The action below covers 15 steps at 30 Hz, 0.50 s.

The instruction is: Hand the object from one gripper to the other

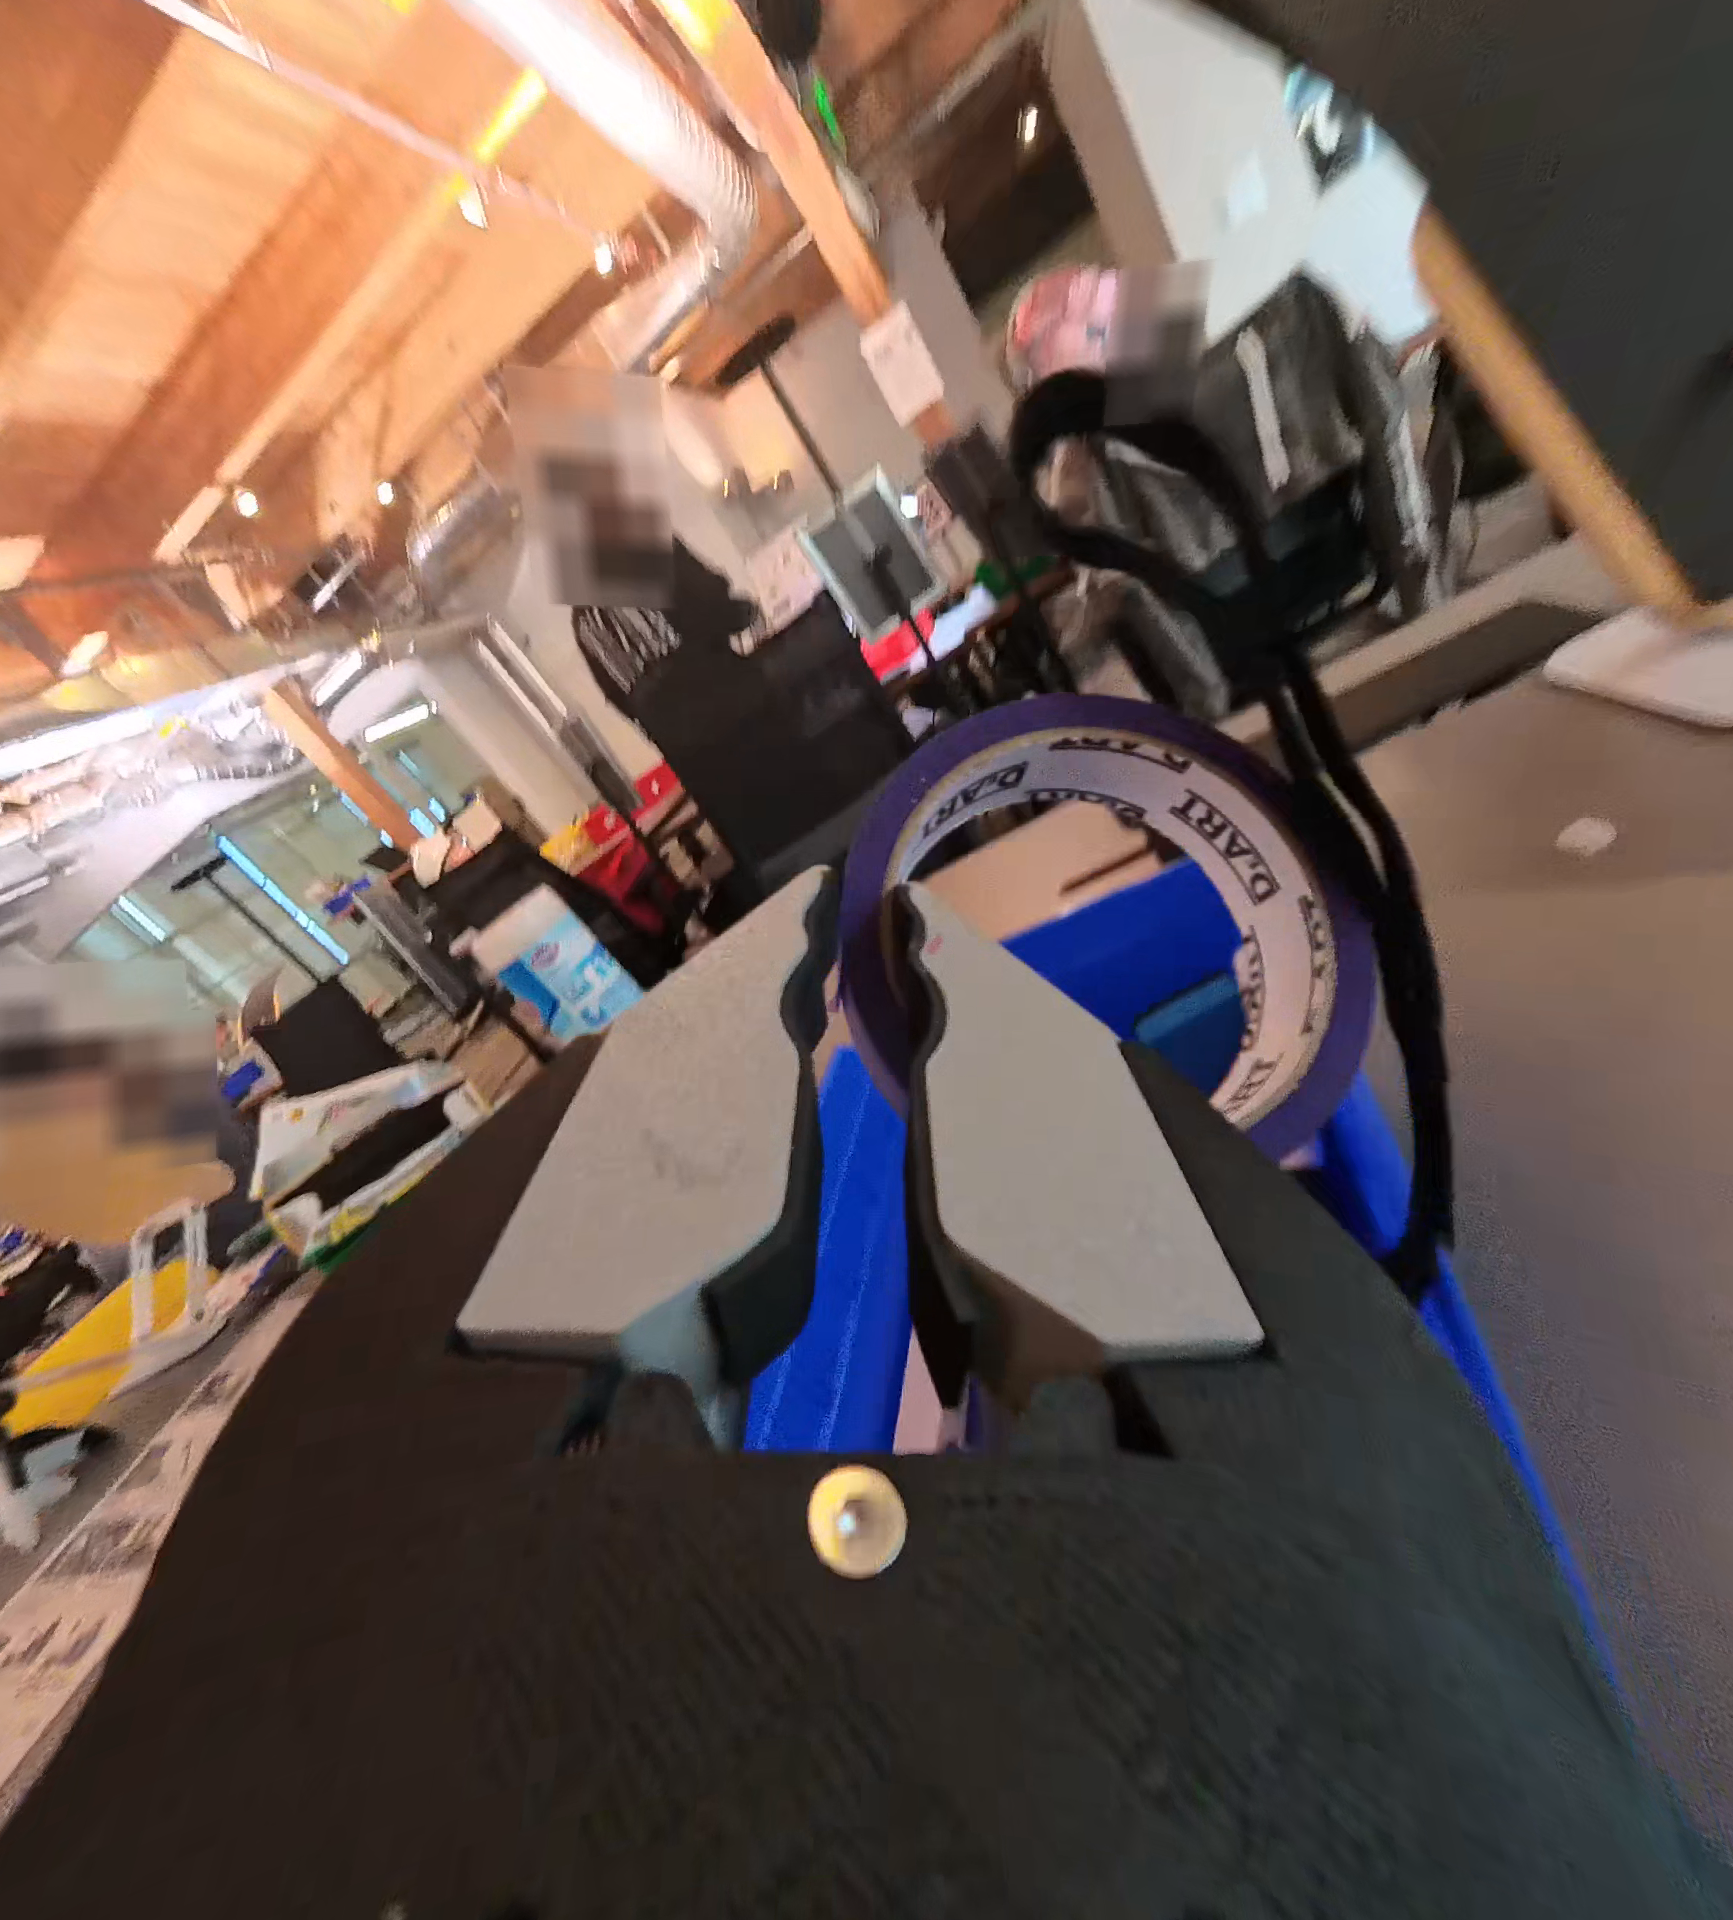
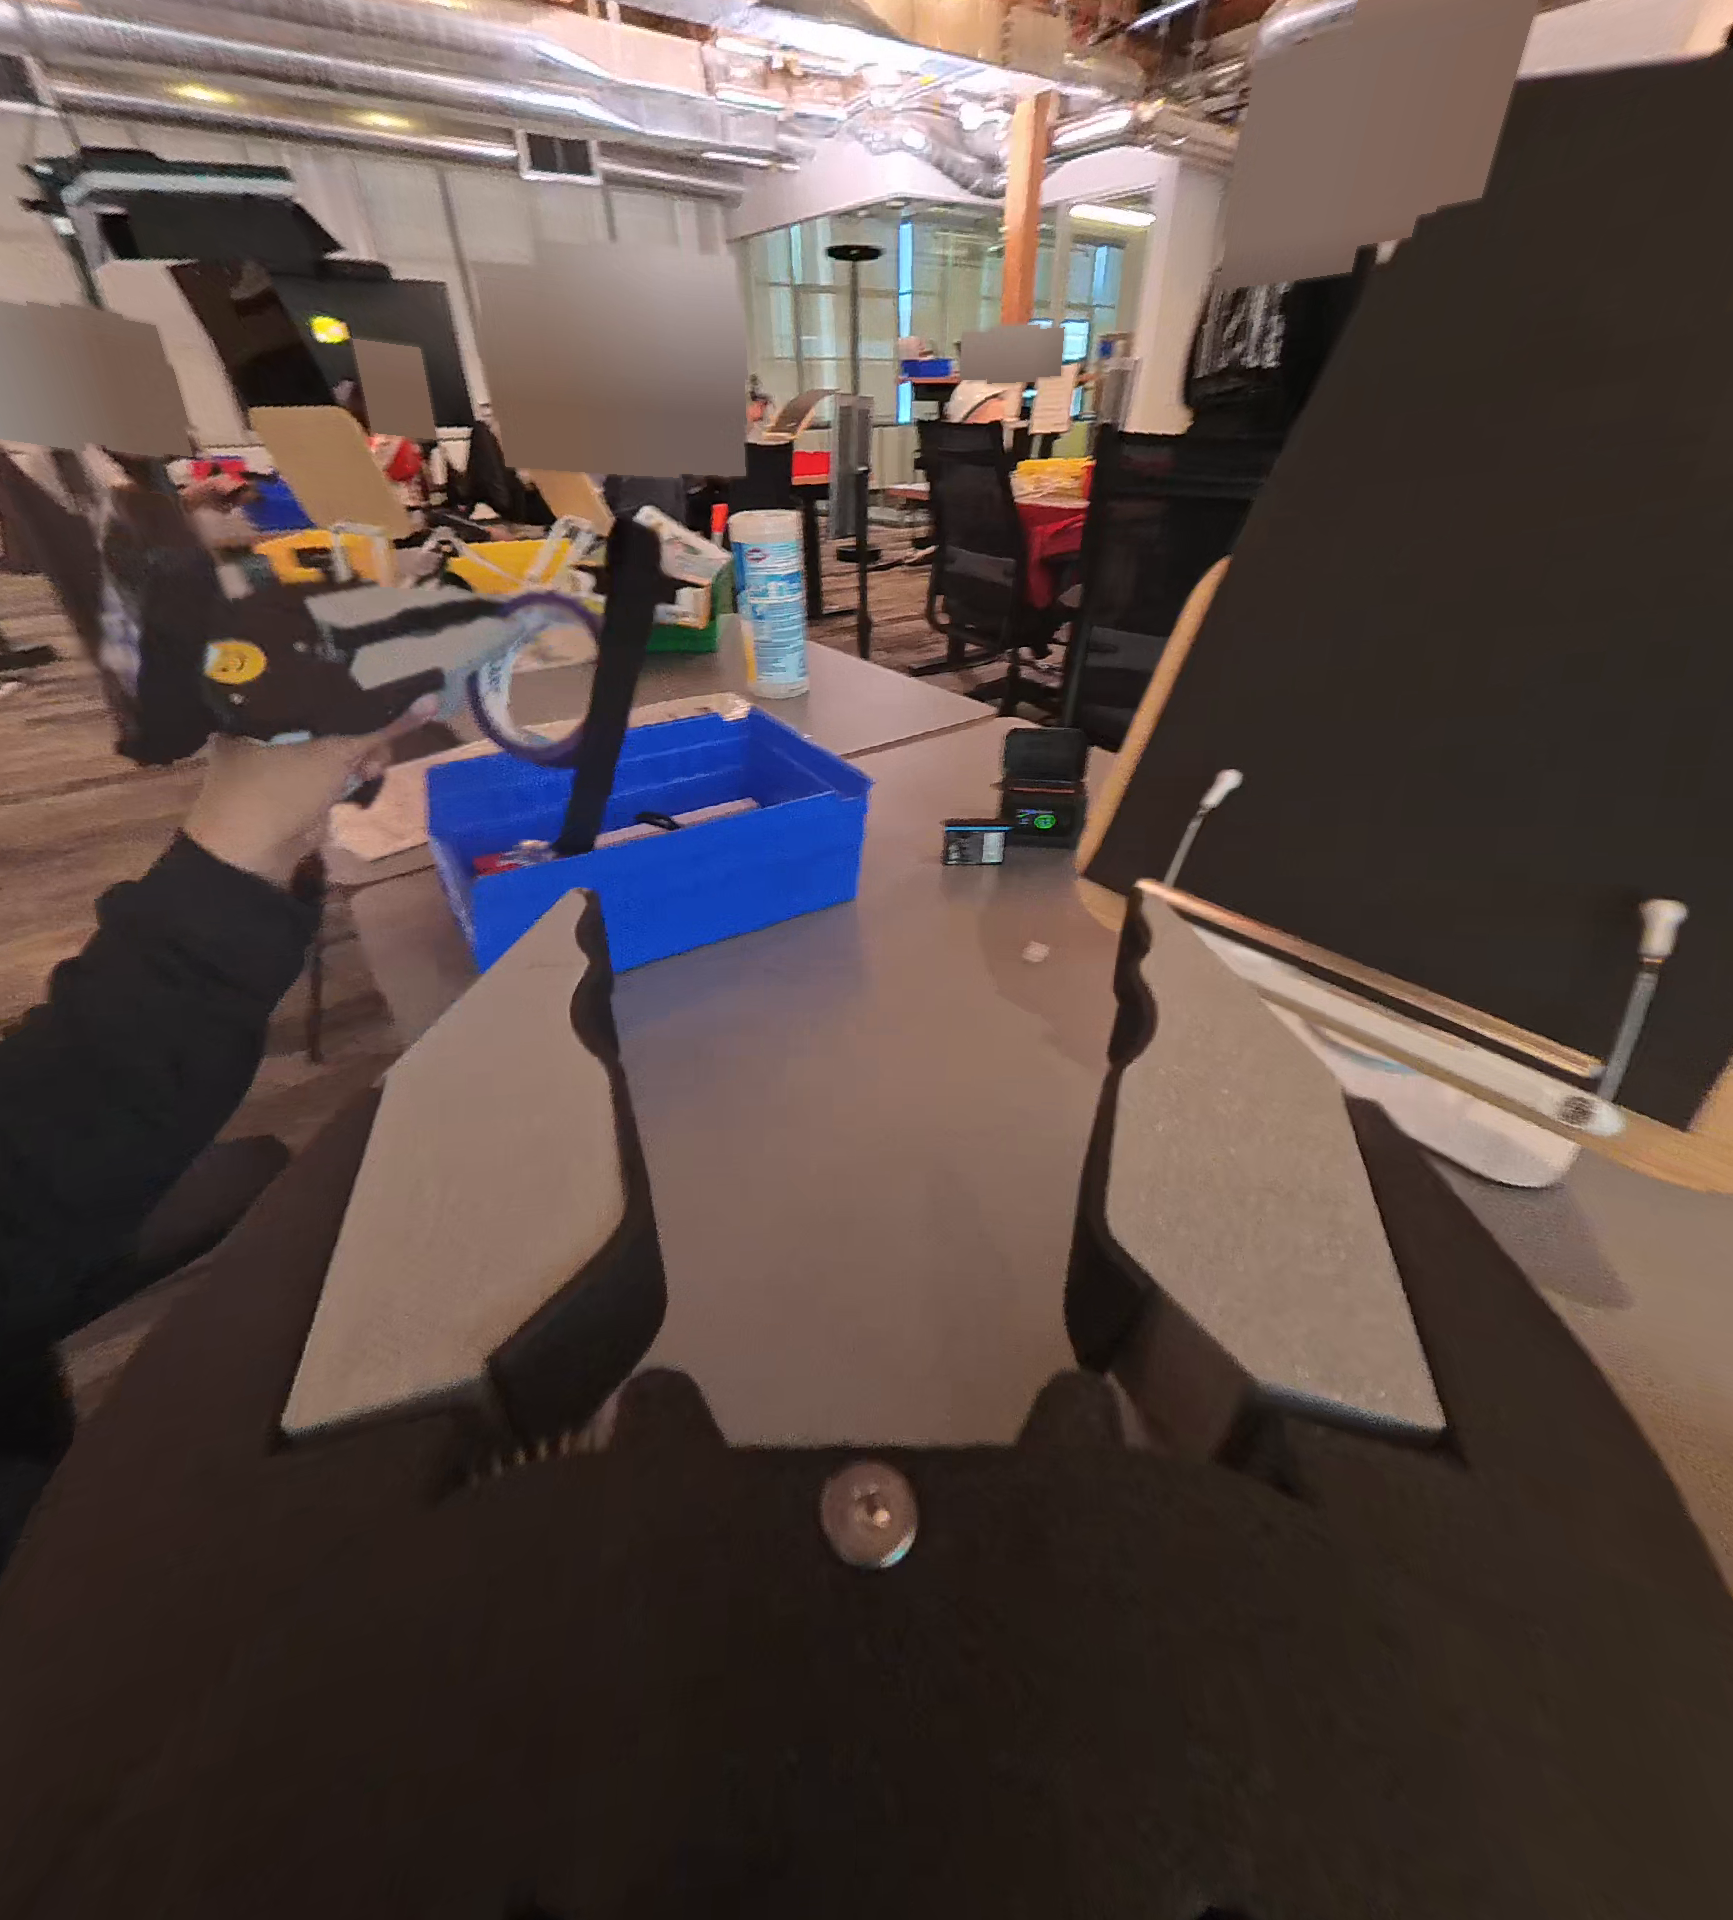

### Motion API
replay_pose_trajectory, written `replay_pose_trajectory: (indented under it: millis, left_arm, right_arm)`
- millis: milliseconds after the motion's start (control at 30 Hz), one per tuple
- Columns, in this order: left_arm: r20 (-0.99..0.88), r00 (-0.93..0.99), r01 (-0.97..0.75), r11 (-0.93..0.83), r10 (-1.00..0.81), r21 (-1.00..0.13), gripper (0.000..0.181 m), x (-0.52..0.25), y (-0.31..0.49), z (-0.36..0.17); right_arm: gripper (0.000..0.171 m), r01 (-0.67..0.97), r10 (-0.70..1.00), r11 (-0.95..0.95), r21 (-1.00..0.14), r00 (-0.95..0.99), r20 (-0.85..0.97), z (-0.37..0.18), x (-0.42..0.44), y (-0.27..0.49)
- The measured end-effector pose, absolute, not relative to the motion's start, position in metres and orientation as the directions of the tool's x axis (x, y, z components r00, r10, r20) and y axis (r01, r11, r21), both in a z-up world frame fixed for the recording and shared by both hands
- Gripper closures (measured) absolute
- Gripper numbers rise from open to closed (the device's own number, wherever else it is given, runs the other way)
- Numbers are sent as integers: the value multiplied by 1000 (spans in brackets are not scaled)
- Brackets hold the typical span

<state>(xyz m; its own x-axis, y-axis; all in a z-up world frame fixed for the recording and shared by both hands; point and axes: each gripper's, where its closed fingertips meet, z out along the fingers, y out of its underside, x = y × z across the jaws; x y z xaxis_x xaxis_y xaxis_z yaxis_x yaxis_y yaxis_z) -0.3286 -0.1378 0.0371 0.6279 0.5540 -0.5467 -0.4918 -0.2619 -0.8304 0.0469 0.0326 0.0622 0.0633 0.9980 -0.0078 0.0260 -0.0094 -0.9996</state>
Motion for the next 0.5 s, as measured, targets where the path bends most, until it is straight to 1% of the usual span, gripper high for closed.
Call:
replay_pose_trajectory:
  millis: [100, 200, 267, 367, 433, 500]
  left_arm:
    - [-528, 663, -528, -168, 531, -832, 174, -299, -140, 60]
    - [-510, 697, -528, -120, 503, -841, 173, -283, -133, 64]
    - [-536, 652, -530, -183, 536, -828, 173, -300, -123, 49]
    - [-591, 614, -499, -324, 523, -804, 173, -330, -110, 10]
    - [-593, 614, -498, -327, 521, -803, 173, -333, -108, 7]
    - [-571, 635, -500, -286, 521, -818, 173, -328, -110, 15]
  right_arm:
    - [77, 61, 1000, -15, -998, -17, -17, 53, 32, 14]
    - [81, 101, 997, -21, -995, -68, -28, 40, 12, -2]
    - [82, 178, 993, -21, -984, -113, -41, 18, -6, -12]
    - [75, 309, 992, -13, -951, -119, -53, -18, -27, -15]
    - [75, 336, 992, 0, -942, -121, -43, -27, -32, -15]
    - [76, 327, 992, 9, -945, -120, -32, -26, -33, -14]
